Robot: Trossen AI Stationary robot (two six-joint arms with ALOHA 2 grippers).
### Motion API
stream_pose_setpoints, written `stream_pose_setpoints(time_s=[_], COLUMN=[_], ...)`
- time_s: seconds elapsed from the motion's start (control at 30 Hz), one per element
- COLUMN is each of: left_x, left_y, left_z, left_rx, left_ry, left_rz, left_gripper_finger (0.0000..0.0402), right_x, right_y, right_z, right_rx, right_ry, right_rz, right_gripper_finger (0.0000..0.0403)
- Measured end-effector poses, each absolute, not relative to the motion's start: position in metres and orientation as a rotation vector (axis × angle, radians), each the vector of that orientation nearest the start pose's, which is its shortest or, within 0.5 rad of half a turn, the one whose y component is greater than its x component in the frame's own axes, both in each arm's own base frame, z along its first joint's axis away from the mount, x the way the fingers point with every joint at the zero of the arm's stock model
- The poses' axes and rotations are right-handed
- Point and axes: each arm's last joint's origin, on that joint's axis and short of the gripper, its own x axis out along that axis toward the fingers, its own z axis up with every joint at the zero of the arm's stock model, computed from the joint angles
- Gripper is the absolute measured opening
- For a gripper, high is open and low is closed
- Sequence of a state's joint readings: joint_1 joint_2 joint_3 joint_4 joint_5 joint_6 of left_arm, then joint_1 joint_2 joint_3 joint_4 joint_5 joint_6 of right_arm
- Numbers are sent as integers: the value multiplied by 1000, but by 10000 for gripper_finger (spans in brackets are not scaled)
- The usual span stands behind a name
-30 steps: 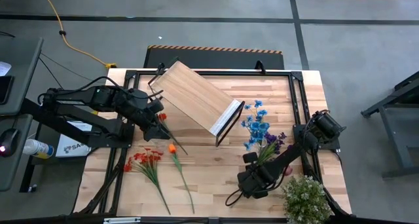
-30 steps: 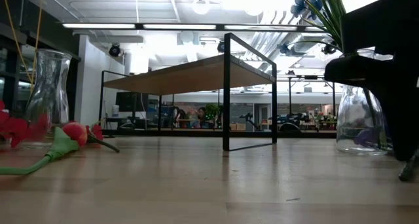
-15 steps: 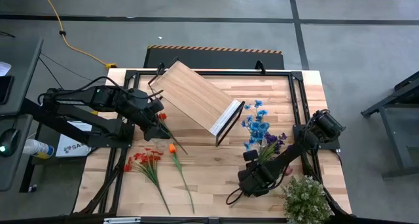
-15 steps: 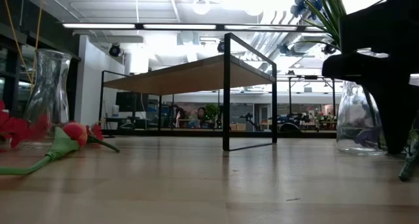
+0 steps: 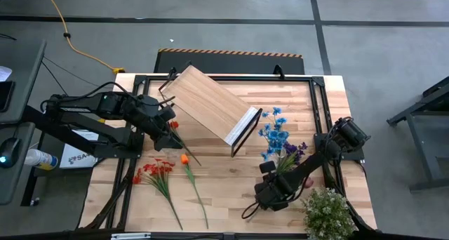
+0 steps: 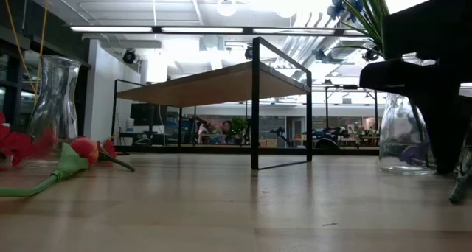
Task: Pick and place flowers into a vace then onto a shelf
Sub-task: Put the purple flower into the right transparent vase
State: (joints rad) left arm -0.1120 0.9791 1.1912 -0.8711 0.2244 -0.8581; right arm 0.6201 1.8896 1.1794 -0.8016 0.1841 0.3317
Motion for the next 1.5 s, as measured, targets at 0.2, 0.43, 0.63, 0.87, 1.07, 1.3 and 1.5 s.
stream_pose_setpoints(time_s=[0.2, 0.43, 0.63, 0.87, 1.07, 1.3, 1.5], left_x=[174, 174, 174, 174, 174, 174, 174], left_y=[-26, -26, -26, -26, -26, -26, -26], left_z=[374, 374, 374, 374, 374, 374, 374], left_rx=[-855, -855, -855, -855, -855, -855, -855], left_ry=[760, 760, 760, 760, 760, 760, 760], left_rz=[-20, -20, -20, -20, -20, -20, -20], left_gripper_finger=[264, 264, 264, 264, 264, 264, 264], right_x=[273, 270, 270, 271, 270, 268, 268], right_y=[185, 183, 183, 185, 185, 183, 183], right_z=[135, 130, 129, 128, 128, 128, 133], right_rx=[-270, -256, -223, -155, -114, -129, -150], right_ry=[1410, 1418, 1428, 1437, 1447, 1466, 1486], right_rz=[133, 119, 111, 122, 87, 47, 26], right_gripper_finger=[94, 94, 89, 22, 17, 6, 3])
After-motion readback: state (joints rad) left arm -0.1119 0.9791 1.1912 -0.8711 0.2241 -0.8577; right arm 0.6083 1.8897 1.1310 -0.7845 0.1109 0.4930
